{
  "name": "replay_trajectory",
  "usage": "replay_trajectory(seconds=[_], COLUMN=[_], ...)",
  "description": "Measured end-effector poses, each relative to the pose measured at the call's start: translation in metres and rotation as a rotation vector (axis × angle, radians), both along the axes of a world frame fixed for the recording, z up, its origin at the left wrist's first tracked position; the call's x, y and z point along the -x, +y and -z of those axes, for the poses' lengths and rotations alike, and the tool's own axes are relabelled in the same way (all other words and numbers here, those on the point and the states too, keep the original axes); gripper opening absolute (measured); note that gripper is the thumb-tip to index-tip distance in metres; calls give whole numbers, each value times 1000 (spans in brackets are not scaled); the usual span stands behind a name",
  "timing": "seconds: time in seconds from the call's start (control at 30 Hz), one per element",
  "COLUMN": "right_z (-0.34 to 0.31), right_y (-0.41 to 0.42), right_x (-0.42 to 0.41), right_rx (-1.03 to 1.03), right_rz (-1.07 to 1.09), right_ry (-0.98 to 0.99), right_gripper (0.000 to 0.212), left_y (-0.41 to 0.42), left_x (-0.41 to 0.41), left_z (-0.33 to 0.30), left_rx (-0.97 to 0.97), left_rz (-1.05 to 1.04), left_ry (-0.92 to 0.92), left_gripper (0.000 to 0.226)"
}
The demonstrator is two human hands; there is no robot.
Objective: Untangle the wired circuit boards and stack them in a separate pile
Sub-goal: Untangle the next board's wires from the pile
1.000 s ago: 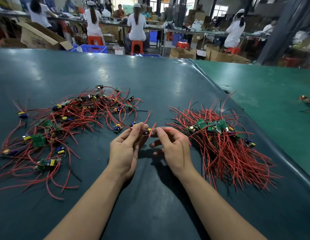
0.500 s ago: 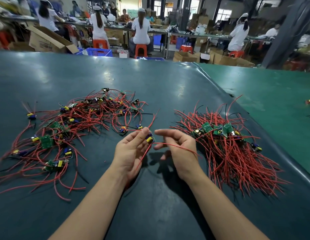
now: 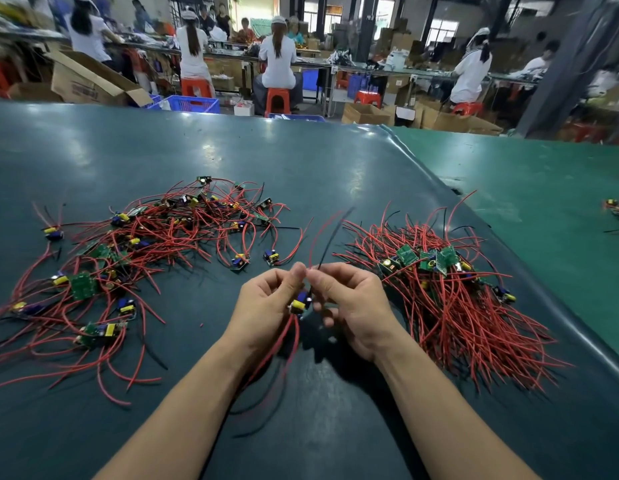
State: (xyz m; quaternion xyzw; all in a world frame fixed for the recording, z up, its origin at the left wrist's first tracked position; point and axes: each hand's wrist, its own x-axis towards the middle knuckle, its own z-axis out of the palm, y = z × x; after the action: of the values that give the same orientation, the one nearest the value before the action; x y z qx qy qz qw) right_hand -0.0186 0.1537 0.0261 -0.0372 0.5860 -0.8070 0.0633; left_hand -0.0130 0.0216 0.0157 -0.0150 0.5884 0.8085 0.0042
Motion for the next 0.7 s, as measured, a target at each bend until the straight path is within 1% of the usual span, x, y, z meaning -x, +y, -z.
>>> replay_trajectory(seconds=[0.03, 0.07, 0.17, 0.23, 0.3, 0.37, 0.43, 0.5, 0.6, 0.7], right_z=[0, 0, -1, 0, 2, 4, 4, 4, 4, 3], right_y=[-1, 0, 2, 2, 0, -1, 0, 0, 0, 2], right_x=[2, 4, 7, 7, 7, 7, 8, 7, 7, 7], right_rx=[14, 31, 90, 77, 7, -59, -97, -95, -51, -48], right_rz=[60, 120, 205, 195, 152, 139, 152, 121, 43, 27], right_ry=[11, 20, 30, -8, -42, -45, -34, -22, -13, 9], right_gripper=[5, 6, 11, 9, 5, 10, 16, 20, 27, 23], left_y=[0, 0, 1, 1, 1, 0, 1, 0, -4, -6], left_x=[-1, -2, -3, -1, 0, -1, -4, -4, -2, -1], left_z=[0, 1, 3, 4, 6, 5, 5, 4, 0, -2], left_rx=[-37, -38, 100, 94, 95, 176, 230, 185, 41, 29], left_rz=[44, 84, 126, 82, 22, 18, 47, 62, 117, 159], left_ry=[-17, -21, 56, 68, 79, 100, 106, 53, -42, -63], left_gripper=[40, 38, 21, 16, 21, 25, 18, 19, 22, 20])
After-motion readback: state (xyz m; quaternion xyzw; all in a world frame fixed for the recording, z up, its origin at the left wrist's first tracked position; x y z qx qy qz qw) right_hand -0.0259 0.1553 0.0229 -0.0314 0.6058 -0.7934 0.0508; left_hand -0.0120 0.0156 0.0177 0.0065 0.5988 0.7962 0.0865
